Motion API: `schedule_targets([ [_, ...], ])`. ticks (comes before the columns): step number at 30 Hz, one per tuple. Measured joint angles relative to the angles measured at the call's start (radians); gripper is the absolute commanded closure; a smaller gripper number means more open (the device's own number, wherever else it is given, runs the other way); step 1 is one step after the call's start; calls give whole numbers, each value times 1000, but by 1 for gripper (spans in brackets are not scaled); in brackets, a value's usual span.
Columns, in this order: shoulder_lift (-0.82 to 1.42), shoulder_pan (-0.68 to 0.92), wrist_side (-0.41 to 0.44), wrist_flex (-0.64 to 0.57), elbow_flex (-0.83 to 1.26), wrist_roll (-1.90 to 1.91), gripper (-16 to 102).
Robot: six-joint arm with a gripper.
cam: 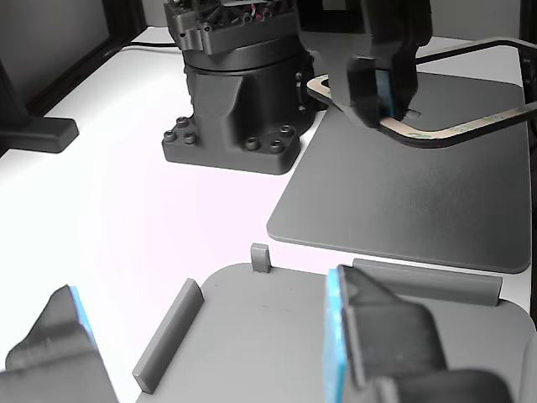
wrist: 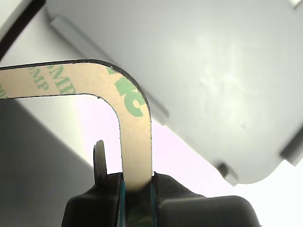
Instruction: Move top rectangular frame to the holder.
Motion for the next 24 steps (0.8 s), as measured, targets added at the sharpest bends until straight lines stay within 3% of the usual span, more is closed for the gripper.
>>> schedule_targets([
  [7,-60,-104,58,0,-51,179,97],
  [24,-319,-327,29,0,-305,371,97],
])
